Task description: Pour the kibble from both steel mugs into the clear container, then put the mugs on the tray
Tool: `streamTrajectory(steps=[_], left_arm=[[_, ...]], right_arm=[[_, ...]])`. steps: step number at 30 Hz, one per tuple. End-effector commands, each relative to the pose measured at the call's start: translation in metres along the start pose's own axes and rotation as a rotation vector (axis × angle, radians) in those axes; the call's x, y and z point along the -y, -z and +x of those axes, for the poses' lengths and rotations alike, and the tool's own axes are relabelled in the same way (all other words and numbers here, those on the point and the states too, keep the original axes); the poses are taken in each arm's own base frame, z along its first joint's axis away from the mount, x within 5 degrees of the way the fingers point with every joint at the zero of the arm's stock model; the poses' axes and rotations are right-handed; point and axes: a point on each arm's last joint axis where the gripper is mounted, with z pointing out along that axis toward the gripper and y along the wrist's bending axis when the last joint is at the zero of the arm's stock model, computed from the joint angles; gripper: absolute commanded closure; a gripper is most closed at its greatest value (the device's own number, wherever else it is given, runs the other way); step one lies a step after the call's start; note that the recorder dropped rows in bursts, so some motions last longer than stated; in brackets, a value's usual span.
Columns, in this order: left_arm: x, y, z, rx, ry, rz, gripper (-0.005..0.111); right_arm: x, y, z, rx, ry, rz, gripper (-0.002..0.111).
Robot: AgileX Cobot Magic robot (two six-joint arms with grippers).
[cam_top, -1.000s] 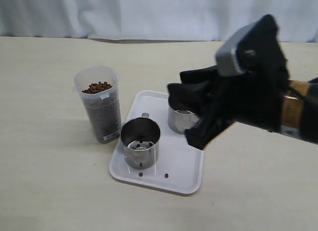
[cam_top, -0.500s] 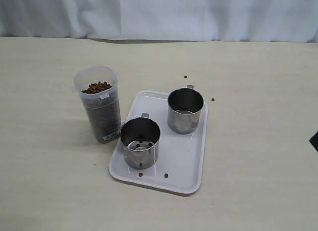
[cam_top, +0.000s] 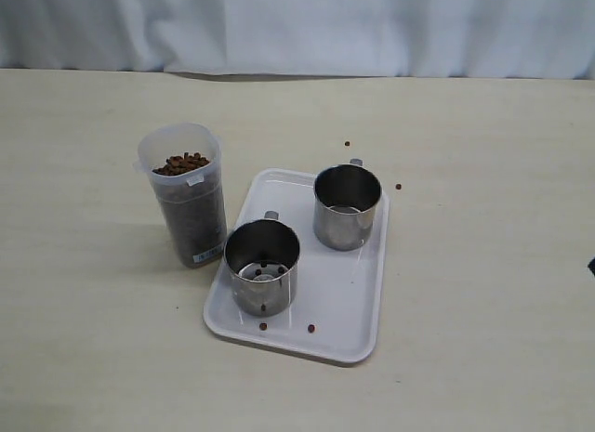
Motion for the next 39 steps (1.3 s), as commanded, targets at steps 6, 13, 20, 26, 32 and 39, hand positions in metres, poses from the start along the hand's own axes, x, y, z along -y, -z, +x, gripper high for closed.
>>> streamTrajectory(steps=[6, 13, 20, 26, 32, 39], left_arm=[[0.0, 0.0, 0.0, 0.012, 0.005, 0.006, 0.107], [0.001, 0.0, 0.0, 0.013, 0.007, 0.007, 0.107], [0.001, 0.0, 0.0, 0.013, 0.007, 0.007, 0.107], [0.001, 0.0, 0.0, 0.013, 0.007, 0.007, 0.107], [0.001, 0.0, 0.0, 0.013, 0.007, 0.007, 0.107], [0.001, 0.0, 0.001, 0.005, 0.007, 0.008, 0.107]], right_arm=[[0.005, 0.0, 0.0, 0.012, 0.015, 0.119, 0.103], [0.02, 0.004, 0.001, -0.018, 0.058, 0.413, 0.103], [0.023, 0.005, 0.004, -0.004, -0.045, 0.462, 0.103], [0.025, 0.006, 0.018, -0.08, 0.003, 0.492, 0.103], [0.025, 0.007, 0.024, -0.17, 0.062, 0.489, 0.103], [0.025, 0.007, 0.025, -0.18, 0.088, 0.492, 0.103]])
